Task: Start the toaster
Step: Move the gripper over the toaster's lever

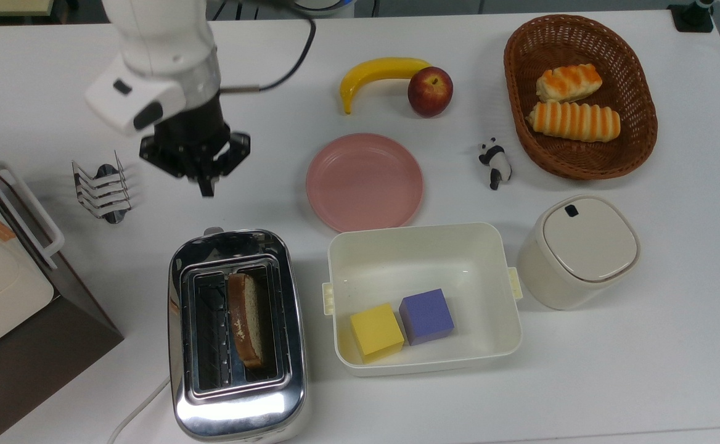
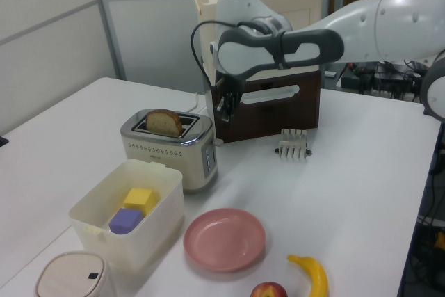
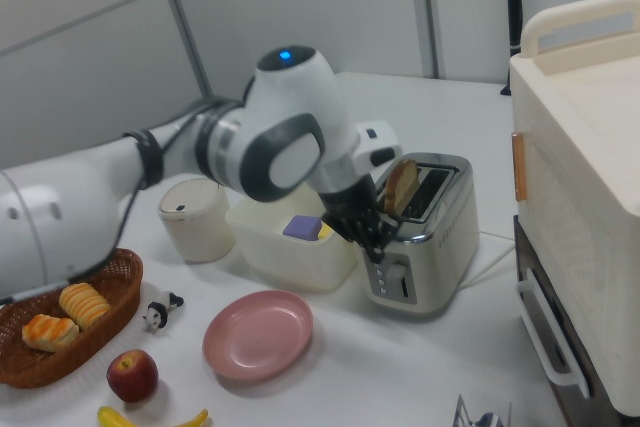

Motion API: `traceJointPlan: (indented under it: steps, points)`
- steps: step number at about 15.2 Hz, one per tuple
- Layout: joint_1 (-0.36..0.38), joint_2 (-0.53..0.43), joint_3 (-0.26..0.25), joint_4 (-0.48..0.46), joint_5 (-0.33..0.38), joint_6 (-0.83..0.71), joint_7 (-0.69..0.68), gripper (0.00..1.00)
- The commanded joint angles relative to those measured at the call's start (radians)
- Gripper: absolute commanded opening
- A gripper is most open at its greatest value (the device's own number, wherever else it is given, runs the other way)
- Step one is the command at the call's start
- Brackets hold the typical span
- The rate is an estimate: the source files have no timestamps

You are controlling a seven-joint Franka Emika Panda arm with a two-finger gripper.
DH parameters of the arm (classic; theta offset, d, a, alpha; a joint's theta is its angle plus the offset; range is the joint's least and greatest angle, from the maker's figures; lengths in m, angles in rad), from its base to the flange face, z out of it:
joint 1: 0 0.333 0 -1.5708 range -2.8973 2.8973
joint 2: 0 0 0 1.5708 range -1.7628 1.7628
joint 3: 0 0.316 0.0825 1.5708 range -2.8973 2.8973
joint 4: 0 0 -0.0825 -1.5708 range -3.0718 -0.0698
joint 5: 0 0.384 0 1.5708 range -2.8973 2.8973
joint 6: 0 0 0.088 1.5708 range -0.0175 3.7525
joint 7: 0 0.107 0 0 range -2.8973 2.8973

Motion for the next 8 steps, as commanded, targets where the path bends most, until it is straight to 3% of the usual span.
traceJointPlan:
  steps: [1,8]
  points:
    - [-0.004,0.065,-0.004,0.018,0.007,0.087,-0.018,0.0]
    - [-0.003,0.12,-0.004,0.015,0.008,0.091,-0.021,0.0]
